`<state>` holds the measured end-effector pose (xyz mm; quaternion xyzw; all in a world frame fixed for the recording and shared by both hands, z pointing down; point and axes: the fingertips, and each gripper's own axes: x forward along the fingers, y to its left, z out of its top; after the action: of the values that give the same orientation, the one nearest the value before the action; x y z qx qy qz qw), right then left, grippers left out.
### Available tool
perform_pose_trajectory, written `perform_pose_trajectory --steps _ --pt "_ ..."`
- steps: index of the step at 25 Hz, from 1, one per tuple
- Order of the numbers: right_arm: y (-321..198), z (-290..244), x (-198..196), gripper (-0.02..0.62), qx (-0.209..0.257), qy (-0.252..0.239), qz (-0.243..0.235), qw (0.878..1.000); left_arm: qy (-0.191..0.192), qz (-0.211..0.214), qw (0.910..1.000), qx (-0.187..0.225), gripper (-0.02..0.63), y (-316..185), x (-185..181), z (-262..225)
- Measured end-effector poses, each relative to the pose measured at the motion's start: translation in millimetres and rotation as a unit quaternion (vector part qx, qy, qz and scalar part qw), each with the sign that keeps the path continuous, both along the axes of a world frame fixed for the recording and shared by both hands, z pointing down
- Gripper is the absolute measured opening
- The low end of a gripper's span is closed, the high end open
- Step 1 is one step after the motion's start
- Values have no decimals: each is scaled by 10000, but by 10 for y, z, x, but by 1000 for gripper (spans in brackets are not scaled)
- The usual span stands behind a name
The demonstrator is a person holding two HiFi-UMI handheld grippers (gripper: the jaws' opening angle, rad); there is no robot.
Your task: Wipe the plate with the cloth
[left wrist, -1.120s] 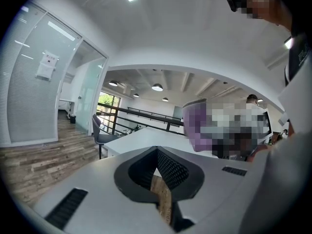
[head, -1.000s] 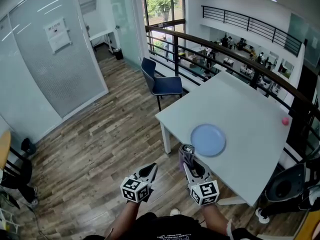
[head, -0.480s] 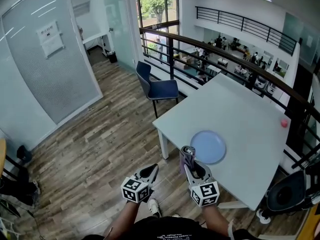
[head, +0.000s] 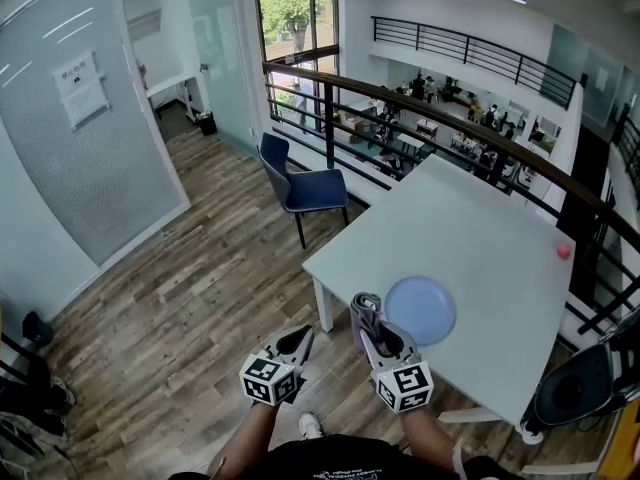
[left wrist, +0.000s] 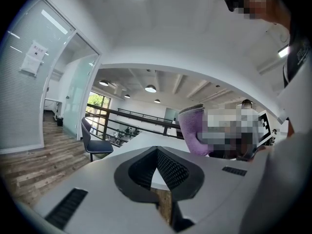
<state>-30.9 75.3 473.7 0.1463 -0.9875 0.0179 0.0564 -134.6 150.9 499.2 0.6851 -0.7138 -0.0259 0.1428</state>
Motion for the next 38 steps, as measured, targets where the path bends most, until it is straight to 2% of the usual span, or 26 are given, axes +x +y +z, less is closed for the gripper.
perform_pose_trajectory --steps 8,17,25,38 --pt "83 -45 -550 115 62 11 193 9998 179 227 9995 136 3 -21 -507 34" --pt "50 -47 -799 115 63 96 457 9989 329 464 9981 225 3 -39 -822 -65" --pt "22 52 -923 115 140 170 618 9978 298 807 9961 206 3 -194 -886 131" --pt "-724 2 -762 115 -22 109 861 9962 247 1076 9938 144 3 -986 -758 41"
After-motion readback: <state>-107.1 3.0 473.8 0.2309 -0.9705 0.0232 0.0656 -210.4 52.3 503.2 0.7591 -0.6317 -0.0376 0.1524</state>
